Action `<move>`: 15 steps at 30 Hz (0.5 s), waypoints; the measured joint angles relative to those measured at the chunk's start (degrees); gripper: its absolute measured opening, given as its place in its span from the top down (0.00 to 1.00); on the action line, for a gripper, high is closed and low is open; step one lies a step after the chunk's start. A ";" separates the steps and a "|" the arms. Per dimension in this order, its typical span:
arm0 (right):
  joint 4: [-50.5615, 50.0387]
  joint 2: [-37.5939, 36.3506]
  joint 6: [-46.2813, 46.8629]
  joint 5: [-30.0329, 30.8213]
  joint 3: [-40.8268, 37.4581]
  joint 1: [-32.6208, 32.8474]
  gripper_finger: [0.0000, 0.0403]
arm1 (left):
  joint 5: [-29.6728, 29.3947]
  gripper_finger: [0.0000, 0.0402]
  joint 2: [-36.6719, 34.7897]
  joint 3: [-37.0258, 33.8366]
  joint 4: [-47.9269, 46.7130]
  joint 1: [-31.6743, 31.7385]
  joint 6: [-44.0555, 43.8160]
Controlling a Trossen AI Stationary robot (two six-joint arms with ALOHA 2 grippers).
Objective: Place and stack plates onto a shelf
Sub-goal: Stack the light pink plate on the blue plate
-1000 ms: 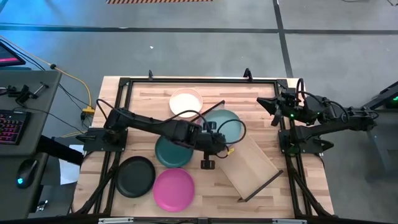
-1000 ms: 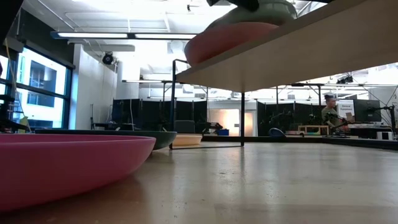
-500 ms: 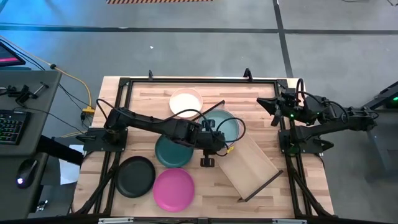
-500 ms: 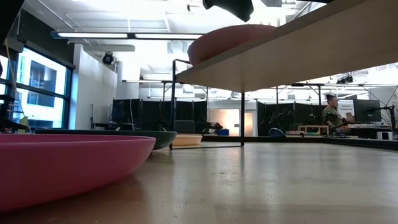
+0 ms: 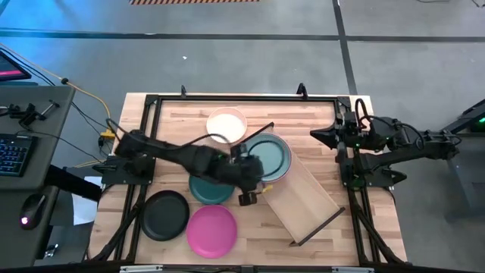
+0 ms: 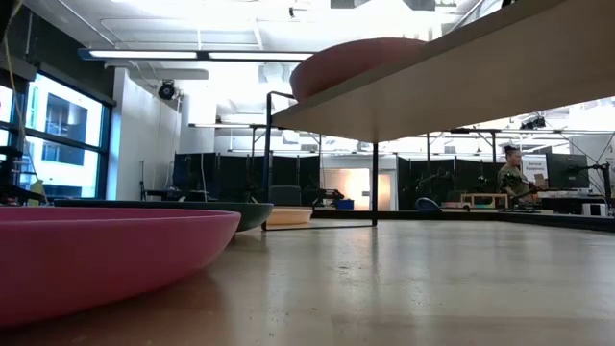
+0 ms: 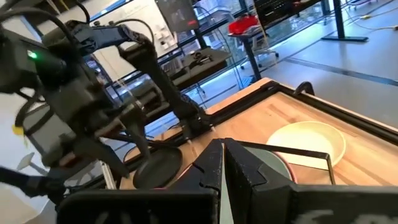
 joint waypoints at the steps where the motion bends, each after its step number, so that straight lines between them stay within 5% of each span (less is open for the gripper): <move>1: 0.00 -0.01 -0.33 -0.21 0.00 0.00 1.00 | -2.17 0.60 -1.60 -2.38 2.37 -0.94 -1.09; 5: 0.00 0.07 -2.51 -1.66 0.00 0.00 1.00 | -9.95 0.60 -10.07 -16.26 13.45 -4.00 -6.02; 15: -0.37 0.38 -3.68 -6.16 0.00 0.00 1.00 | -8.85 0.60 -34.40 -49.16 44.34 -2.03 -12.26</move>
